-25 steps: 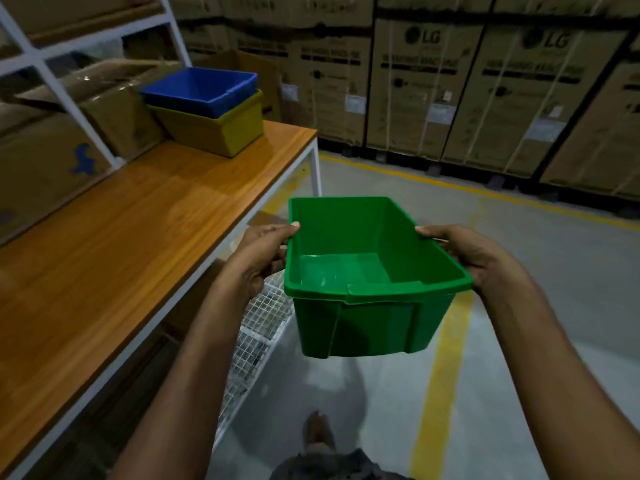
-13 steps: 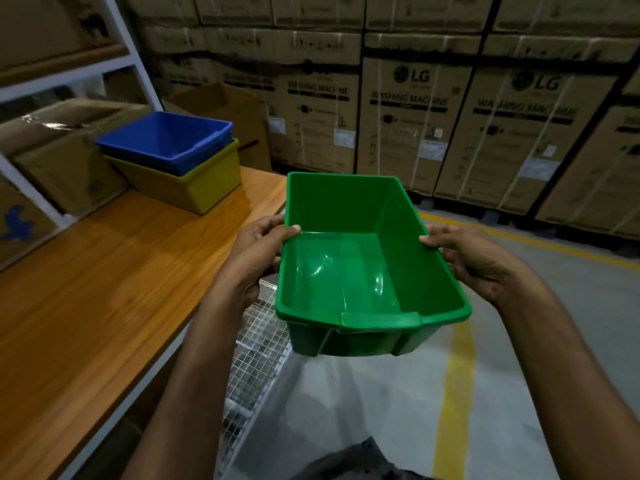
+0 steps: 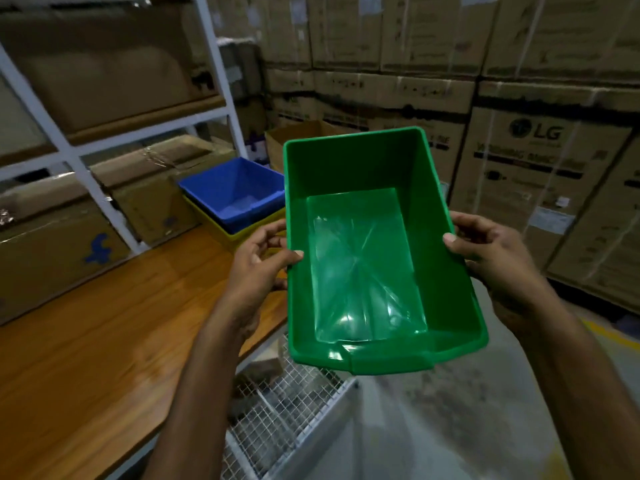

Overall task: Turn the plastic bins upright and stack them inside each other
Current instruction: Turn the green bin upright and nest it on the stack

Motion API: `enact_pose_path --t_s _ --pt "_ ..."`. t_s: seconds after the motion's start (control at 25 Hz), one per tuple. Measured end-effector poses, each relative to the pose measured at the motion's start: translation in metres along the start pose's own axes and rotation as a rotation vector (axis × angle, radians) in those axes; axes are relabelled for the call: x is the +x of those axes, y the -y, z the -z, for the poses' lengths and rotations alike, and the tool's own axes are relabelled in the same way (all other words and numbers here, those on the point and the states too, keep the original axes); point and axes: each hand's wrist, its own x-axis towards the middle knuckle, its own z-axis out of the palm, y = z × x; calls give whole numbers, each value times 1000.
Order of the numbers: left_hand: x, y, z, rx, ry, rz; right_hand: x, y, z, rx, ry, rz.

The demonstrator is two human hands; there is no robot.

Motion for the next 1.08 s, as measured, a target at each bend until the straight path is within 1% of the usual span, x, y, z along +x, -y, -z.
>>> enact_pose_path --t_s 0.12,0.28,0.4,0.48,0.6,0.64,0.72,0.76,0.8,0.84,0.92,1.0,1.08 --pt "24 0 -15 -12 -142 -8 60 8 -1 -3 103 37" --pt "43 -6 -31 -33 -295 -45 127 15 -1 -27 261 39" --pt "52 -19 -35 -1 -333 -85 164 25 -10 -90 364 35" --pt "64 -31 -32 47 -345 -107 182 33 -23 -97 376 36" --pt "86 -51 -19 105 -370 -105 201 45 -51 3 336 54" --pt "92 -55 -15 106 -419 -113 205 48 -63 45 306 72" --pt "105 -59 -9 64 -623 -163 213 53 -86 139 196 83" --pt "111 -57 -9 9 -744 -183 218 54 -96 186 134 71" --pt "117 -54 -11 -68 -828 -190 223 54 -105 237 84 59" --pt "122 -51 -15 -145 -847 -188 228 54 -113 283 47 51" --pt "135 -50 -25 -214 -765 -220 234 55 -130 350 -8 65" --pt "149 -52 -33 -185 -718 -318 238 53 -144 390 -40 110" --pt "162 -59 -34 -122 -736 -405 243 50 -152 405 -30 121"
